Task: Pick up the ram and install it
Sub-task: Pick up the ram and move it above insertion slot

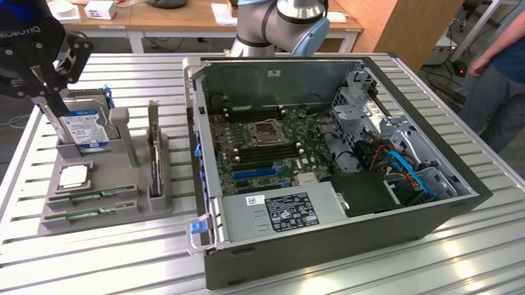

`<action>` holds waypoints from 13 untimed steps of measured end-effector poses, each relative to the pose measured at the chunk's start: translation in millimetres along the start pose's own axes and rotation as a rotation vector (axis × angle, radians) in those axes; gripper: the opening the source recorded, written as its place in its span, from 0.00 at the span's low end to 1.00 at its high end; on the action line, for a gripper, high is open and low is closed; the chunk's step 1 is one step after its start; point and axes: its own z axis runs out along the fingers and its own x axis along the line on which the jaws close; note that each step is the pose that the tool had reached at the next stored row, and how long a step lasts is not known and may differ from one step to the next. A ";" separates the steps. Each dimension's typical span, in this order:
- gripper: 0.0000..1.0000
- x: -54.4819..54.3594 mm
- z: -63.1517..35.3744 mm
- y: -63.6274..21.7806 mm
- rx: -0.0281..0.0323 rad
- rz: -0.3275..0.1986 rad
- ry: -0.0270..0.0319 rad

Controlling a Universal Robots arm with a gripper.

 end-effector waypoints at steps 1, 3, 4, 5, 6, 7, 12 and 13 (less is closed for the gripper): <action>0.09 0.0 0.0 0.0 0.0007 -0.014 0.0007; 0.09 0.0 0.0 0.0 0.0017 -0.046 0.0022; 0.09 0.0 0.0 0.0 0.0019 -0.062 0.0028; 0.09 0.0 0.1 0.0 0.0020 -0.078 0.0032; 0.09 0.0 0.1 0.0 0.0020 -0.093 0.0035; 0.09 0.0 0.2 0.0 0.0017 -0.109 0.0038; 0.09 0.0 0.6 0.1 0.0005 -0.193 0.0054; 0.09 0.0 0.7 0.0 0.0001 -0.211 0.0056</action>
